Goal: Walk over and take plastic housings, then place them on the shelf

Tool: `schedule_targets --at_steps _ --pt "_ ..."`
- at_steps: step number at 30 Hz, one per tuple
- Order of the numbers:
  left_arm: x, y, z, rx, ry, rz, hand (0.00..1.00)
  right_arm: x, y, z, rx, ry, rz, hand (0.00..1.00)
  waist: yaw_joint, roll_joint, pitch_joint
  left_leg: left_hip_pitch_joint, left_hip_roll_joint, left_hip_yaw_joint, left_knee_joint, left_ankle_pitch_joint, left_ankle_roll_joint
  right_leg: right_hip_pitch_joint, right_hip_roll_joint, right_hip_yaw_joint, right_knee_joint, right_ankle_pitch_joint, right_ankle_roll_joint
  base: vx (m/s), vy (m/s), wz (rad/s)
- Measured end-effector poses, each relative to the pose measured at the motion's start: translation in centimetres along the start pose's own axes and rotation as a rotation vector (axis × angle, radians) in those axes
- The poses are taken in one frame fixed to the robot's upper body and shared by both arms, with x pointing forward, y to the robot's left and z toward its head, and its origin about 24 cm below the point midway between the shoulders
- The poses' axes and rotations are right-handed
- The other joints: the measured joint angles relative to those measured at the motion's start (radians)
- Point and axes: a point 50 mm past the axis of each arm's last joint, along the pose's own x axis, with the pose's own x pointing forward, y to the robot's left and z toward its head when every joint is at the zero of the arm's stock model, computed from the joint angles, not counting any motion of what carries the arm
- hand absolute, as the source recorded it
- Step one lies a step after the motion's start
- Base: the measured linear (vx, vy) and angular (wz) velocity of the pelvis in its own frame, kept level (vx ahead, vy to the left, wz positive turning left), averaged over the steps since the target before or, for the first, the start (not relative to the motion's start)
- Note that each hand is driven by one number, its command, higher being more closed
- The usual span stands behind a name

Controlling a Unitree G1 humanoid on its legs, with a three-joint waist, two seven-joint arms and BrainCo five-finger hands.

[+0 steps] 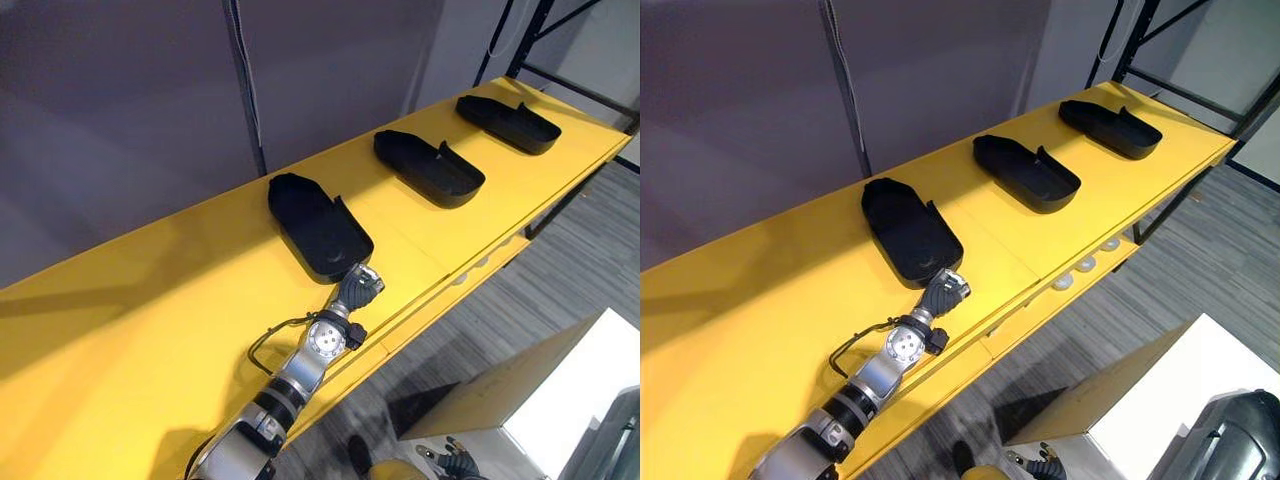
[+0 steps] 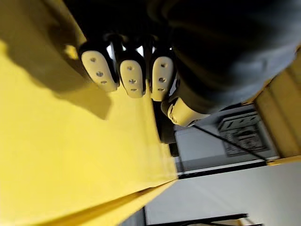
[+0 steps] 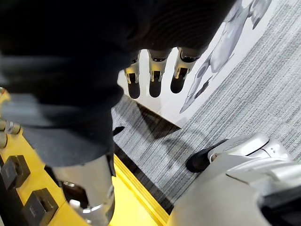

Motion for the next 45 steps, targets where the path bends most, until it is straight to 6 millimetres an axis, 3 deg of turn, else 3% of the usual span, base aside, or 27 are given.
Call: schedule_targets --at_steps 4,7,9,11,15,16,19,22,24,25,28,30,31,33,36,42,43,45 --pt "-2.1 0.3 2.8 -0.137 -0.146 -0.025 1.0 0.0 0.0 0.0 -0.002 -0.001 0.001 0.0 0.026 0.0 -0.001 -0.004 -0.004 -0.034 0.008 0.004 0.003 0.016 -0.01 -0.029 0.0 -0.002 0.002 -0.04 -0.014 0.25" --pt "-3.9 1.4 6.9 -0.253 -0.351 -0.031 1.0 0.0 -0.2 0.0 -0.023 0.0 0.004 0.0 0.072 0.001 -0.001 -0.022 -0.011 -0.062 0.024 0.007 0.008 0.019 -0.02 -0.047 0.0 -0.003 0.003 -0.06 -0.006 0.26" --pt "-6.1 3.8 9.8 -0.316 -0.527 0.04 1.0 0.0 -0.4 -0.1 -0.032 0.003 0.004 0.0 0.098 0.004 -0.007 -0.024 -0.013 -0.077 0.033 0.008 0.009 0.028 -0.024 -0.057 0.004 -0.005 0.005 -0.05 0.003 0.17" --pt "-7.7 6.4 11.2 -0.333 -0.632 0.141 1.0 -0.1 -0.6 -0.3 -0.07 0.006 0.014 0.0 0.115 0.008 -0.014 -0.033 -0.017 -0.092 0.038 0.009 0.012 0.03 -0.029 -0.072 0.008 -0.006 0.007 -0.05 0.006 0.24" --pt "-11.8 12.5 11.1 -0.282 -0.723 0.488 1.0 -0.2 -0.8 -1.0 -0.09 0.034 0.017 0.0 0.141 0.006 -0.024 -0.034 -0.02 -0.145 0.051 0.012 0.015 0.045 -0.033 -0.119 0.044 -0.033 0.008 -0.03 -0.007 0.41" --pt "-14.2 15.1 10.0 -0.234 -0.696 0.695 1.0 -0.3 -0.9 -1.4 -0.091 0.048 0.014 0.0 0.162 0.002 -0.028 -0.035 -0.021 -0.173 0.054 0.013 0.016 0.049 -0.037 -0.147 0.067 -0.05 0.007 -0.03 -0.014 0.42" --pt "-18.4 17.4 7.6 -0.194 -0.597 1.008 1.0 -0.5 -0.9 -1.8 -0.087 0.058 0.013 0.0 0.198 -0.005 -0.04 -0.041 -0.025 -0.207 0.057 0.015 0.017 0.05 -0.044 -0.182 0.094 -0.072 0.009 -0.01 -0.006 0.41" --pt "-21.9 18.0 5.6 -0.159 -0.473 1.216 1.0 -0.7 -0.7 -2.1 -0.085 0.052 0.012 0.0 0.216 -0.014 -0.055 -0.049 -0.031 -0.24 0.06 0.017 0.019 0.052 -0.056 -0.219 0.115 -0.093 0.01 0.01 0.004 0.39" --pt "-25.4 18.4 3.0 -0.119 -0.293 1.405 1.0 -0.8 -0.4 -1.7 -0.088 0.027 0.017 0.0 0.235 -0.014 -0.075 -0.049 -0.032 -0.25 0.061 0.017 0.02 0.057 -0.063 -0.24 0.122 -0.102 0.013 0.02 0.007 0.21" --pt "-26.2 18.5 2.1 -0.112 -0.235 1.445 1.0 -0.8 -0.2 -1.6 -0.094 0.02 0.022 0.0 0.236 -0.014 -0.078 -0.05 -0.032 -0.255 0.062 0.017 0.02 0.057 -0.065 -0.243 0.127 -0.106 0.013 0.01 0.001 0.18" --pt "-29.5 17.9 -3.7 -0.152 0.116 1.589 1.0 -0.9 1.8 -1.1 -0.136 -0.01 0.084 0.0 0.247 -0.015 -0.095 -0.049 -0.032 -0.261 0.068 0.011 0.021 0.057 -0.068 -0.258 0.147 -0.12 0.014 0.0 0.0 0.1" --pt "-31.4 15.5 -9.1 -0.264 0.449 1.572 1.0 -1.0 2.9 -0.5 -0.156 -0.039 0.119 0.0 0.256 -0.018 -0.106 -0.05 -0.032 -0.261 0.068 0.008 0.027 0.058 -0.069 -0.262 0.15 -0.123 0.014 -0.01 -0.001 0.05" --pt "-31.9 14.7 -10.4 -0.3 0.531 1.553 1.0 -1.0 3.1 -0.4 -0.154 -0.045 0.123 0.0 0.255 -0.019 -0.107 -0.049 -0.032 -0.261 0.068 0.008 0.029 0.058 -0.07 -0.262 0.152 -0.124 0.014 0.0 0.0 0.0" --pt "-33.8 11.0 -14.4 -0.424 0.811 1.46 1.0 -1.1 3.7 -0.5 -0.145 -0.045 0.137 0.0 0.254 -0.023 -0.11 -0.048 -0.03 -0.257 0.069 0.012 0.024 0.059 -0.07 -0.261 0.154 -0.125 0.015 0.0 0.0 0.0" --pt "-35.4 6.4 -17.5 -0.56 1.065 1.34 1.0 -1.1 3.7 -0.5 -0.141 -0.044 0.135 0.0 0.252 -0.024 -0.111 -0.047 -0.029 -0.241 0.066 0.011 0.024 0.055 -0.071 -0.254 0.154 -0.126 0.015 -0.01 0.01 -0.07" --pt "-36.2 2.4 -19.1 -0.666 1.251 1.214 1.0 -1.1 3.1 -0.6 -0.115 -0.039 0.107 0.0 0.253 -0.01 -0.116 -0.045 -0.018 -0.201 0.055 0.008 0.026 0.039 -0.063 -0.229 0.153 -0.125 0.015 0.01 0.006 -0.13" --pt "-35.8 2.0 -19.3 -0.671 1.268 1.177 0.0 -1.0 2.8 -0.7 -0.108 -0.034 0.097 0.0 0.254 -0.003 -0.115 -0.038 -0.017 -0.192 0.047 0.011 0.021 0.039 -0.061 -0.217 0.153 -0.126 0.015 0.03 0.012 -0.19" --pt "-34.8 1.3 -19.7 -0.663 1.287 1.087 0.0 -1.0 2.6 -0.7 -0.104 -0.031 0.09 0.0 0.25 0.01 -0.116 -0.028 -0.016 -0.18 0.035 0.011 0.021 0.039 -0.059 -0.209 0.149 -0.125 0.014 0.03 0.011 -0.17"
